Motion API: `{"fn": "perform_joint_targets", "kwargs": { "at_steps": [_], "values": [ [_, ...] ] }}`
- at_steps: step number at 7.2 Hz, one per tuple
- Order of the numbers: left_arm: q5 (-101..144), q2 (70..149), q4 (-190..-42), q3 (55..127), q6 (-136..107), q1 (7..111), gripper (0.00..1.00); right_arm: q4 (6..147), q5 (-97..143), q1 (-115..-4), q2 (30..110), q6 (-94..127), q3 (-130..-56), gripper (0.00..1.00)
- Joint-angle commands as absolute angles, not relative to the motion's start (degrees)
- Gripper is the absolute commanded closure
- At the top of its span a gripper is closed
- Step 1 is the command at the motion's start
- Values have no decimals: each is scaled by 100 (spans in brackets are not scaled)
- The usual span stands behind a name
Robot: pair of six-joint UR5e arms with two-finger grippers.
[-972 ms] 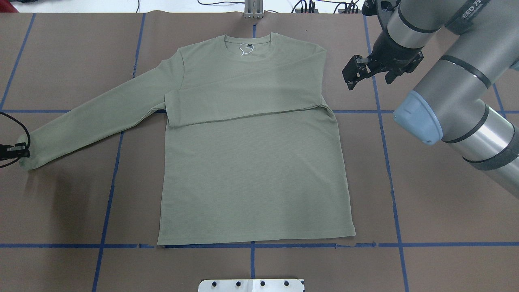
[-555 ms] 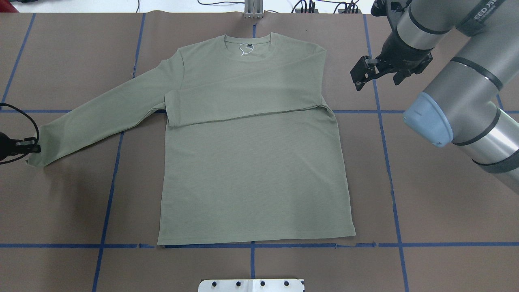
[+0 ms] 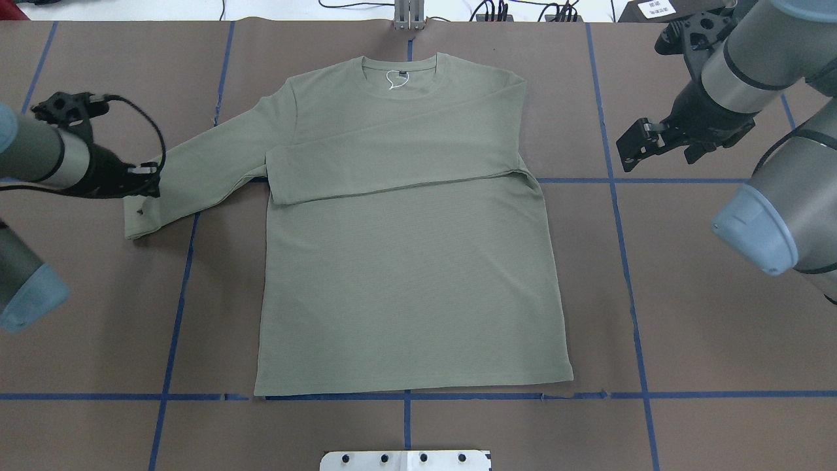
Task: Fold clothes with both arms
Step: 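Fold the sleeve across the chest with the left gripper while the right gripper draws back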
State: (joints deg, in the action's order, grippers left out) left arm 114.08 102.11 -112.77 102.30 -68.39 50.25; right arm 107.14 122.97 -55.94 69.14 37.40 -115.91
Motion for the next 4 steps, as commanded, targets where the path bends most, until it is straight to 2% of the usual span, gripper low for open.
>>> {"fn": "perform_joint_targets", "kwargs": {
  "at_steps": [1,4],
  "values": [
    [11434,11474,-10093,10196,-7187,5036,100,10723,12296,-5721,7259,3561,-11663,0],
    [11461,12677,-10072,9925,-8363,5071,100,10731,12305,-5871,7699,3454,-11935,0]
  ]
}}
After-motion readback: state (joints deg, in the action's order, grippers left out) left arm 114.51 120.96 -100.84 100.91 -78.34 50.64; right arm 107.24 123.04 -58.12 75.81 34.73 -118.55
